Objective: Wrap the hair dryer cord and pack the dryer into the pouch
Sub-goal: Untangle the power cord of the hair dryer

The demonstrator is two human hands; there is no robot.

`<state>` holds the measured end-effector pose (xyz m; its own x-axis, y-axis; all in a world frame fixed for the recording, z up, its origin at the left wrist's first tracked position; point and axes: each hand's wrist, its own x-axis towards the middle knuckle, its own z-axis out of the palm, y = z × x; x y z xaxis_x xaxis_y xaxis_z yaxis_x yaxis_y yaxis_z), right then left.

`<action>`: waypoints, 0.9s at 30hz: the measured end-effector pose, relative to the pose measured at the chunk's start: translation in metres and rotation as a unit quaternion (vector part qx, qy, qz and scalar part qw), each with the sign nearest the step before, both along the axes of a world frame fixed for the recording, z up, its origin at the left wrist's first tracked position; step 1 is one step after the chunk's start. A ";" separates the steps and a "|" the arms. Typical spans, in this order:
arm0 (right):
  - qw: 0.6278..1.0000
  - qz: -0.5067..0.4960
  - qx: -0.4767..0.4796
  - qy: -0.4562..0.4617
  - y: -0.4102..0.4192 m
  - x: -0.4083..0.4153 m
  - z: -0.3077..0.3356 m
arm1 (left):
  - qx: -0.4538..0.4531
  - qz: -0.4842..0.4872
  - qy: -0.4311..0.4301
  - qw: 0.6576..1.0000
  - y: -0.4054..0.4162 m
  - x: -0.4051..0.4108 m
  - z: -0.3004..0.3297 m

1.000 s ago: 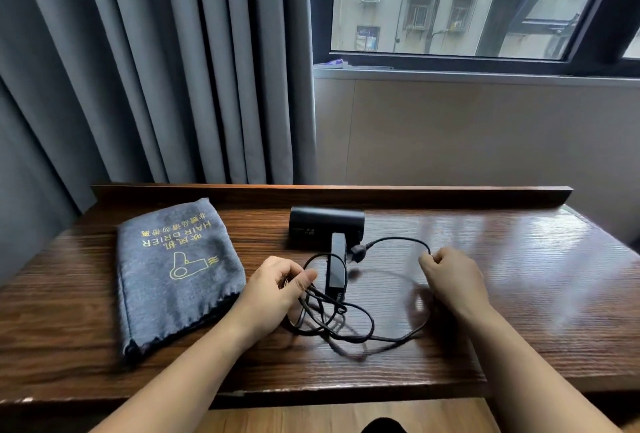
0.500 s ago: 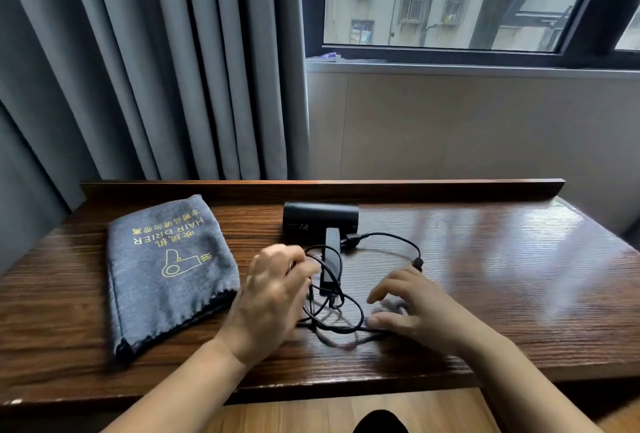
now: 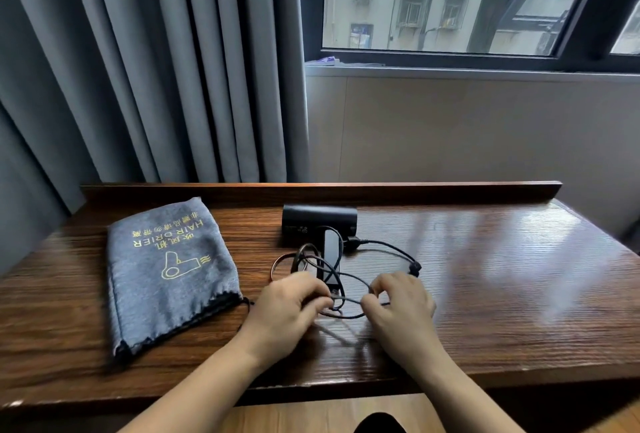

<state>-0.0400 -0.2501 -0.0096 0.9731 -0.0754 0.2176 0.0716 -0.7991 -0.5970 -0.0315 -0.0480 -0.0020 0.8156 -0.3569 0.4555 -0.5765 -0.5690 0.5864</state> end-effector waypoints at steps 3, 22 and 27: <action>0.995 -0.003 0.096 -0.027 -0.013 0.004 0.005 | -0.126 0.098 0.062 0.985 0.015 0.004 0.009; 0.992 0.061 -0.006 -0.112 0.011 -0.001 0.003 | 0.222 -0.032 -0.211 0.951 -0.005 -0.009 0.006; 0.992 0.066 0.004 -0.111 0.006 -0.001 0.003 | 0.192 -0.052 -0.146 0.969 -0.006 -0.005 0.000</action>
<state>-0.0408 -0.2443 -0.0063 0.9024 0.0468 0.4284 0.3059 -0.7697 -0.5603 -0.0366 -0.0541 -0.0024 0.6219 -0.6198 0.4787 -0.7522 -0.6427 0.1452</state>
